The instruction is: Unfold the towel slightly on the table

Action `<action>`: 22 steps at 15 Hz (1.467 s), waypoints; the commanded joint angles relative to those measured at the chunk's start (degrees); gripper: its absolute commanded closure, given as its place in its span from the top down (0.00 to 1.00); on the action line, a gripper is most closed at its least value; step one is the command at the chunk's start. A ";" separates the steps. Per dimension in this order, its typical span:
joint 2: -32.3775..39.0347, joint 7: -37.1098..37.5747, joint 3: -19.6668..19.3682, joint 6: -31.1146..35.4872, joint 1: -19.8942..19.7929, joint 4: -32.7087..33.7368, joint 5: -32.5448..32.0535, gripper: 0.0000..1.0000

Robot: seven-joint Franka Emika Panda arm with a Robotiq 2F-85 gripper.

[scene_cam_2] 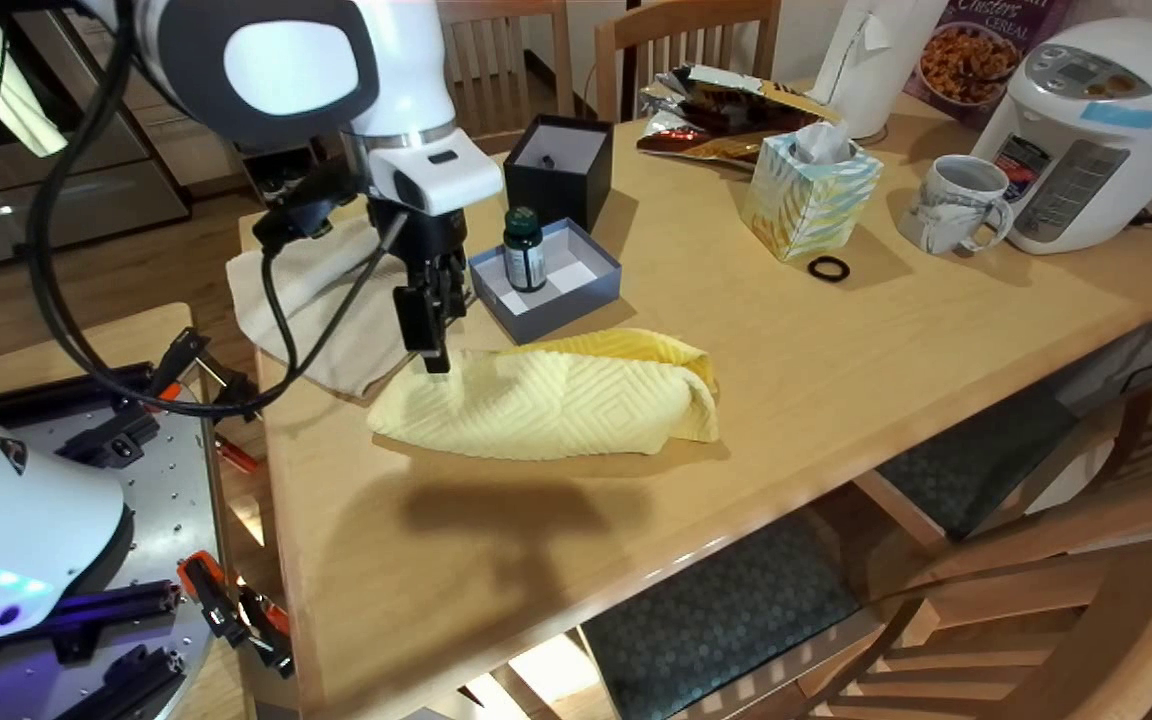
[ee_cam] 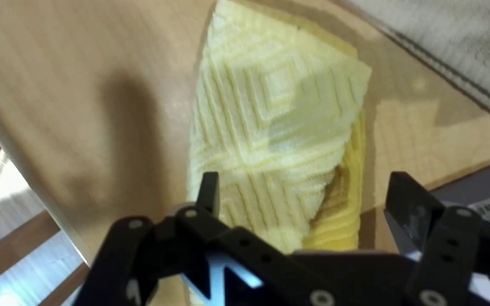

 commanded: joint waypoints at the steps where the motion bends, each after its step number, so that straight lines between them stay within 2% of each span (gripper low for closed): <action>1: 1.15 5.32 1.05 -5.26 0.67 1.86 1.21 1.00; 7: 2.70 12.55 1.34 -6.56 1.51 4.39 0.38 1.00; 12: 6.09 18.99 1.01 -10.78 2.45 7.28 -0.91 1.00; 17: 9.80 21.60 0.57 -15.10 3.56 10.54 -0.87 1.00; 22: 14.37 25.18 -0.75 -16.30 4.94 13.62 -3.34 1.00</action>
